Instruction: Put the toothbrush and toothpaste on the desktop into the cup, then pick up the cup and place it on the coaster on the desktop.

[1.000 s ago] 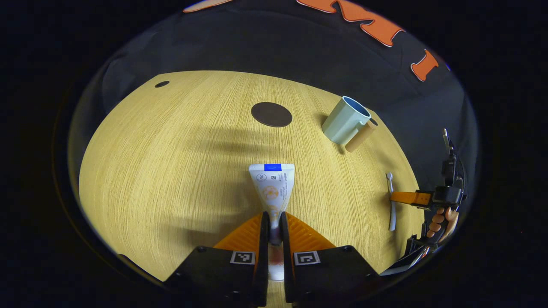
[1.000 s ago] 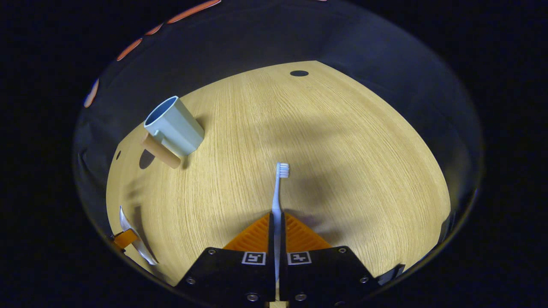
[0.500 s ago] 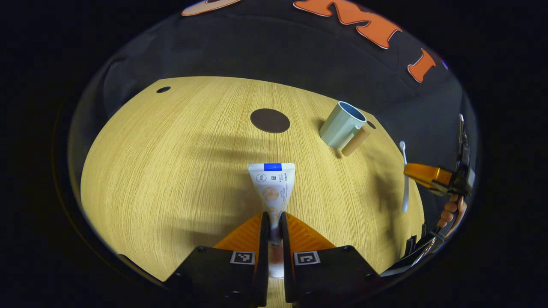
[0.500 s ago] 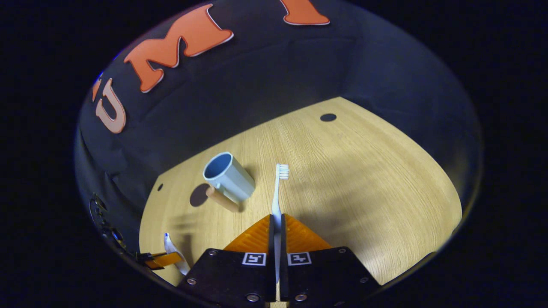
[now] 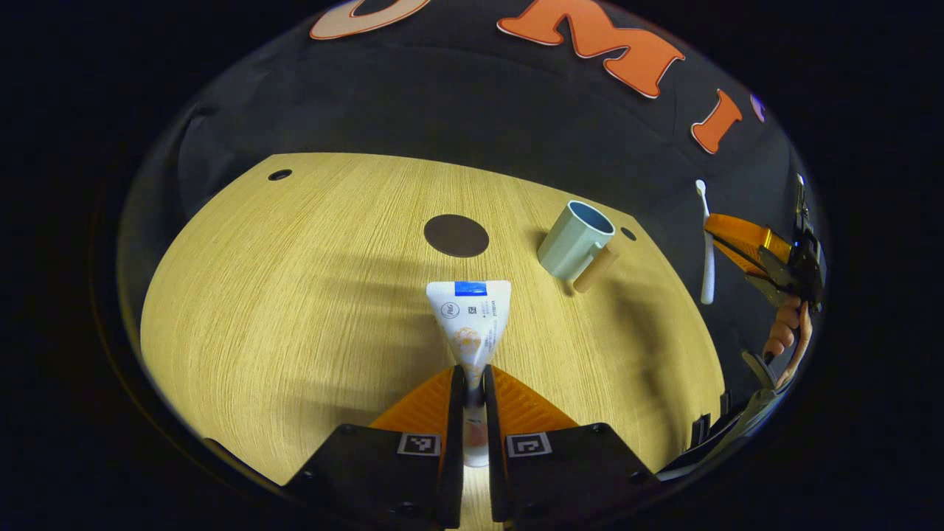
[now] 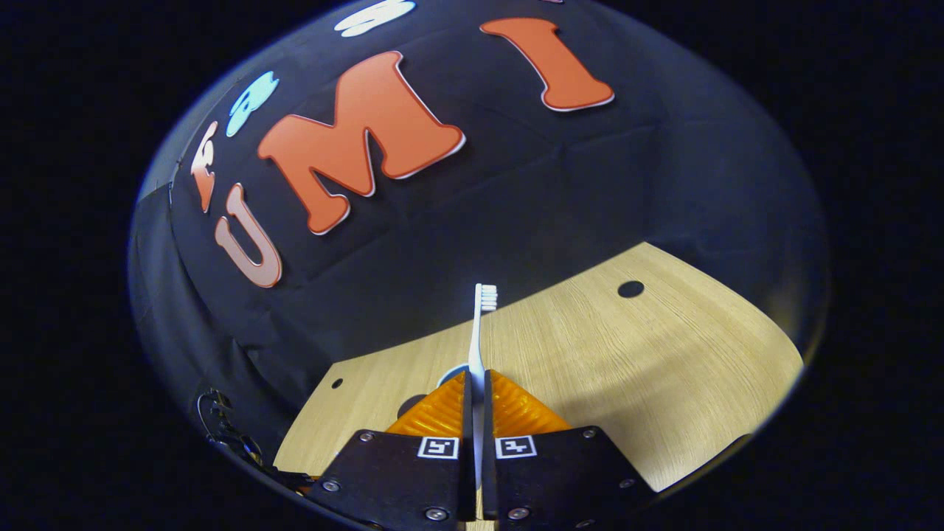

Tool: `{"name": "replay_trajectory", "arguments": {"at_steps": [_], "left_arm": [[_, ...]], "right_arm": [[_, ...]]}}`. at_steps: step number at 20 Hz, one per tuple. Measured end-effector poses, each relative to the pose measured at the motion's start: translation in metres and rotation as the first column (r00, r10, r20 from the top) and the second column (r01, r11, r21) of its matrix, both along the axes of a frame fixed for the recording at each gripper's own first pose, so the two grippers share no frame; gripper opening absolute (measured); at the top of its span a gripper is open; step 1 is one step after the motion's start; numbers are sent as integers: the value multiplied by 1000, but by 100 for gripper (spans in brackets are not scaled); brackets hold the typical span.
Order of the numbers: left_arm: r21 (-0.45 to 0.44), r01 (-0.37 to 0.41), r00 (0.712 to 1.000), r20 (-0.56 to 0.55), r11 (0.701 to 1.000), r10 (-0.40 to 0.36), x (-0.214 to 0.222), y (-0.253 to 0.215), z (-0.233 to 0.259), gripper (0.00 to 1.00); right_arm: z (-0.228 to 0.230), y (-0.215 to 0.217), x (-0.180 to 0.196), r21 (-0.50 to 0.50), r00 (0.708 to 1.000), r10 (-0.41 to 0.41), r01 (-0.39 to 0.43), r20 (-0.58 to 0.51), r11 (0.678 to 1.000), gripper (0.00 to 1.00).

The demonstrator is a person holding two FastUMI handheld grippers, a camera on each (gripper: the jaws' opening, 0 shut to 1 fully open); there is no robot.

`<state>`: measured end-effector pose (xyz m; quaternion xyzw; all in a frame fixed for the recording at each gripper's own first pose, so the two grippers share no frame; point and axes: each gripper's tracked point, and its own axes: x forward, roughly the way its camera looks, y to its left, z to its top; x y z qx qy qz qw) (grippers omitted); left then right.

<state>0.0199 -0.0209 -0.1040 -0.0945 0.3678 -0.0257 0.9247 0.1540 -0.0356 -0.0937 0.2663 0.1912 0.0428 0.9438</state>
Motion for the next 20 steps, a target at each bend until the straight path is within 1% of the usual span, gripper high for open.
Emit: {"name": "replay_trajectory", "arguments": {"at_steps": [3,4,5,6,8,9,10,11,13,17,18,20], "left_arm": [[0,6,995,103,1000,-6,14,4,21,18],[8,5,994,113,1000,-5,22,6,19,11],[49,-2,996,94,999,-2,20,8,10,8],[42,-1,996,86,999,-2,25,8,3,8],[-47,-1,1000,17,999,2,25,-5,-13,7],[-71,-7,1000,-27,997,5,26,-6,-23,10],[-72,-13,998,-66,997,9,27,-7,-36,14],[-84,-13,996,-90,996,5,27,-12,-42,17],[-72,-16,992,-124,997,7,26,-14,-51,17],[-1,-32,986,-163,1000,31,25,-1,-61,51],[31,-42,983,-176,999,47,24,5,-63,51],[49,-63,975,-209,997,72,21,12,-67,52]], "right_arm": [[10,15,19,1,999,18,-18,46,1000,4],[6,18,24,-1,999,22,-22,45,1000,4],[-1,21,26,-7,999,27,-27,37,1000,4],[-7,25,30,-14,999,36,-36,29,999,4],[-14,37,39,-29,998,66,-66,11,997,4],[-17,42,43,-33,997,76,-76,13,997,4],[-18,44,47,-39,996,85,-84,22,996,4],[-18,44,49,-41,996,86,-84,38,996,4],[-7,46,59,-43,993,84,-80,86,996,4],[8,53,84,-78,984,80,-68,162,995,4],[9,55,88,-88,981,83,-68,173,994,4],[9,60,95,-94,978,86,-70,187,993,4]]}}
